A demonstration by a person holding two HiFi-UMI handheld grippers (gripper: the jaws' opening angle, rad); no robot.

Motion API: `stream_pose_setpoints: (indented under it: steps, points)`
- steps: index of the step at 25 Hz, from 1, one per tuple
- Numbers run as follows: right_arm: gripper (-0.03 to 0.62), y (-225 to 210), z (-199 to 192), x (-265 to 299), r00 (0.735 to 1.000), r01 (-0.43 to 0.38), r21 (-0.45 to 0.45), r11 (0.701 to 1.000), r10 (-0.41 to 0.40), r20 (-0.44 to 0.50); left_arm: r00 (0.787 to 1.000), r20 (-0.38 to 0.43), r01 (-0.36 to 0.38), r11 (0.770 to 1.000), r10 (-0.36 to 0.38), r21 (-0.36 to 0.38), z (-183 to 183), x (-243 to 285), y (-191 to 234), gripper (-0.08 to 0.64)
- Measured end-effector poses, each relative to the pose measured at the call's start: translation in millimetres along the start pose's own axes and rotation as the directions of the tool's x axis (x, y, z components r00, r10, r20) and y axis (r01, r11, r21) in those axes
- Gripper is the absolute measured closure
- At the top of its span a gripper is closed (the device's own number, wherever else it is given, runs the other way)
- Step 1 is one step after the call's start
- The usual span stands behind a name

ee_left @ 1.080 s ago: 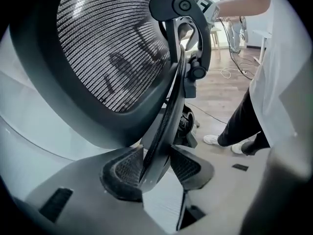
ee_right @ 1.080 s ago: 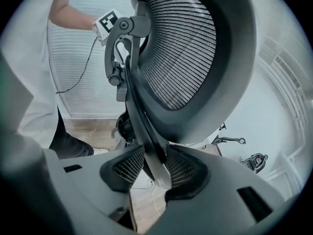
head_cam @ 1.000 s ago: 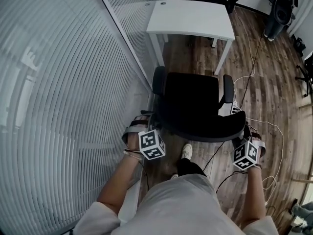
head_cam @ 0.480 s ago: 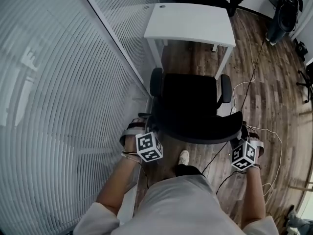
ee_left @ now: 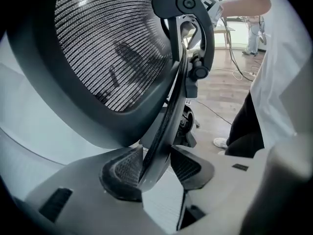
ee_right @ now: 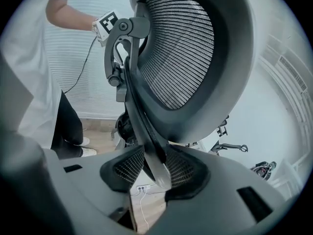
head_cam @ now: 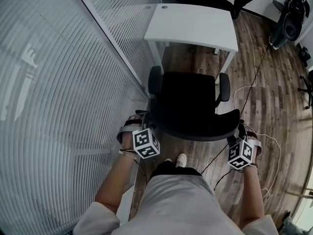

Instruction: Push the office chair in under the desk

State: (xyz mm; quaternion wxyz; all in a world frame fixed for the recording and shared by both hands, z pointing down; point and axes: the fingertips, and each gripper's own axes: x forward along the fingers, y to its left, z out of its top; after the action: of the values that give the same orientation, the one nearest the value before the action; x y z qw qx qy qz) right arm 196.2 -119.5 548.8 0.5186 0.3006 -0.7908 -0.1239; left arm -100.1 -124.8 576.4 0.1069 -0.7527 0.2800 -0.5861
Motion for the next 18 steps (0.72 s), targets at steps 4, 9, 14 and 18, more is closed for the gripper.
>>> stream_pose_setpoints:
  steps: [4, 9, 14, 18]
  points:
    - [0.443, -10.5, 8.1, 6.7, 1.000, 0.001, 0.007, 1.000, -0.001, 0.010, 1.000, -0.007, -0.001, 1.000, 0.001, -0.009, -1.4, 5.3, 16.0, 0.376]
    - [0.443, -22.9, 16.4, 22.6, 1.000, -0.001, 0.016, 1.000, 0.001, 0.006, 1.000, -0.007, -0.002, 1.000, 0.002, -0.011, -5.3, 18.6, 35.5, 0.374]
    - [0.443, -41.7, 19.2, 39.0, 1.000, 0.000, 0.021, 1.000, 0.000, 0.001, 1.000, -0.001, -0.003, 1.000, 0.003, -0.008, -2.4, 32.9, 54.9, 0.374]
    - [0.443, -55.4, 21.9, 48.6, 1.000, -0.003, 0.024, 1.000, 0.003, -0.009, 1.000, 0.006, 0.002, 1.000, -0.002, -0.003, 0.6, 41.0, 69.7, 0.374]
